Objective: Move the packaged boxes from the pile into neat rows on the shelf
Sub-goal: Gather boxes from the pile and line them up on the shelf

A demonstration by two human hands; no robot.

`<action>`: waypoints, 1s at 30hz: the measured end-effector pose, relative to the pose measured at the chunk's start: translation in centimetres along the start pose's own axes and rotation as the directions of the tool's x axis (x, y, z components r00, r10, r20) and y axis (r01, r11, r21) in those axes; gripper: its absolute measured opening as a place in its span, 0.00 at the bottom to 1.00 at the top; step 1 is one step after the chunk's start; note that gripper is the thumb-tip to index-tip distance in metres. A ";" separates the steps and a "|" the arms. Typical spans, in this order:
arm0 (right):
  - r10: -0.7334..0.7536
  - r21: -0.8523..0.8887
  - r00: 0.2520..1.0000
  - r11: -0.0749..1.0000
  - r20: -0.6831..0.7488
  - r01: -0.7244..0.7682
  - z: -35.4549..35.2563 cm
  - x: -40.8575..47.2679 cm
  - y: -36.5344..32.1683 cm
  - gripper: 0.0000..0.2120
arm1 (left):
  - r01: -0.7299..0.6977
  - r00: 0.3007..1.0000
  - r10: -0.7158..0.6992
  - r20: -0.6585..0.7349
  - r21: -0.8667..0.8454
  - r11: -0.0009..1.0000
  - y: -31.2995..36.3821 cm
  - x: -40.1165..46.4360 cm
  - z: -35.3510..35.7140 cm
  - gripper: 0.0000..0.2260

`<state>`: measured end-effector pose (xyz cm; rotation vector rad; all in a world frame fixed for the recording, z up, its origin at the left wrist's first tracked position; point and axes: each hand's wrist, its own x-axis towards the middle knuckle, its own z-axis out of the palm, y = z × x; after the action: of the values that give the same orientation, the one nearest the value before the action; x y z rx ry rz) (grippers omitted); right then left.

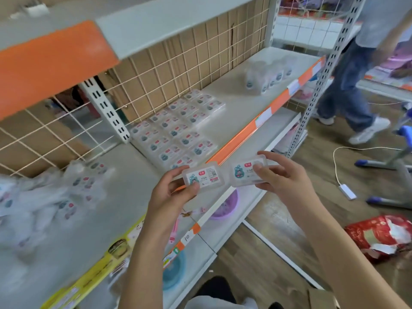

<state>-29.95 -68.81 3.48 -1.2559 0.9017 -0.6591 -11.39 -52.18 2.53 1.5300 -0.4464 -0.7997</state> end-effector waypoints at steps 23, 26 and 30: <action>0.031 -0.063 0.992 0.998 0.123 -0.023 -1.3 24.0 -3.9 0.13 | -0.012 0.985 0.067 -0.161 0.320 0.947 4.1 19.1 8.1 0.17; 0.044 -0.146 0.980 0.989 0.195 -0.015 -1.3 27.2 -4.0 0.13 | 0.019 0.973 0.066 -0.221 0.362 0.932 3.9 20.1 9.2 0.17; 0.074 -0.207 0.961 0.978 0.267 -0.018 -1.2 30.9 -4.3 0.13 | 0.099 0.946 0.031 -0.323 0.377 0.921 3.4 20.8 10.5 0.20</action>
<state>-14.98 -96.08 1.21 -1.4628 0.7781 -0.3490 -4.09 -74.53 1.61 2.0070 -0.3454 -0.4840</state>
